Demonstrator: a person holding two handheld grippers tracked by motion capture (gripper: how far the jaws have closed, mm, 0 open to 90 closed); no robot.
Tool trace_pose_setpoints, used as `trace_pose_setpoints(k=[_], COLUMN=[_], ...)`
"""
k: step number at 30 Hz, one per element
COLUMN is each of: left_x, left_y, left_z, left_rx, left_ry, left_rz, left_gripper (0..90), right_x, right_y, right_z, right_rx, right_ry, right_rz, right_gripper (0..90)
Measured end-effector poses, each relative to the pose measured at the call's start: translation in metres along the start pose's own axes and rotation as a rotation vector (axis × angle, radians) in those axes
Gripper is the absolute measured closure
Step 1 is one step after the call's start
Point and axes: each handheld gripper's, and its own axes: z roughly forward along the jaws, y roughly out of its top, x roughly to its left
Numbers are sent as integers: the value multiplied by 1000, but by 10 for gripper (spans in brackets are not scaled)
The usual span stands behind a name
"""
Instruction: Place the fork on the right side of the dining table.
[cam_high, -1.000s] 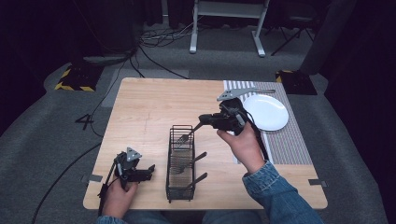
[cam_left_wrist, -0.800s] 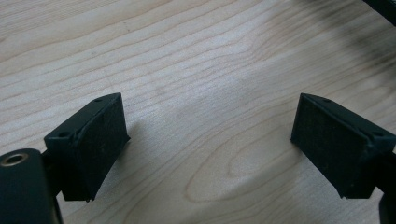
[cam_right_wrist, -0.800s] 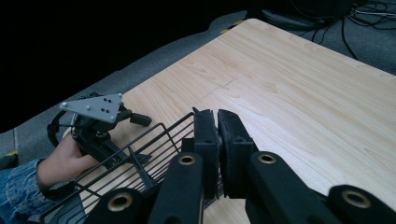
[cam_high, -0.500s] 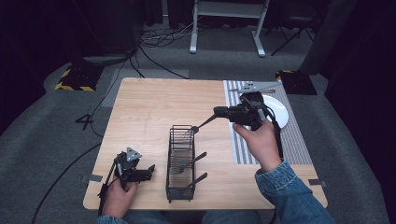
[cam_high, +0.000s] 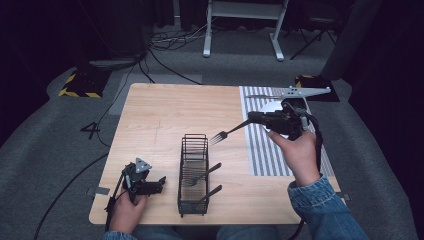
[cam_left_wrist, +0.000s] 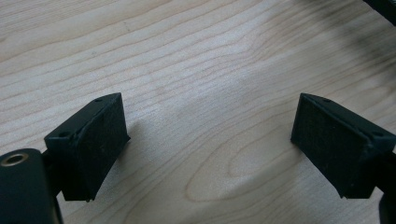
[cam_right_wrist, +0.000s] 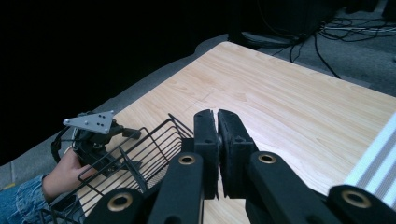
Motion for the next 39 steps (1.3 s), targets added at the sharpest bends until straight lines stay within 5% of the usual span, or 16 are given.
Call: trace_pose_setpoints(k=[20, 39], left_x=[0, 0], left_y=[0, 0], left_z=[0, 0], left_rx=[0, 0], left_ry=[0, 0], left_rz=[0, -1], left_gripper=[106, 106], right_x=[-44, -79], right_y=[-21, -42], right_z=[-37, -35], right_rx=[-10, 48], right_ry=[-157, -274], right_rz=[76, 140], right_gripper=[869, 869])
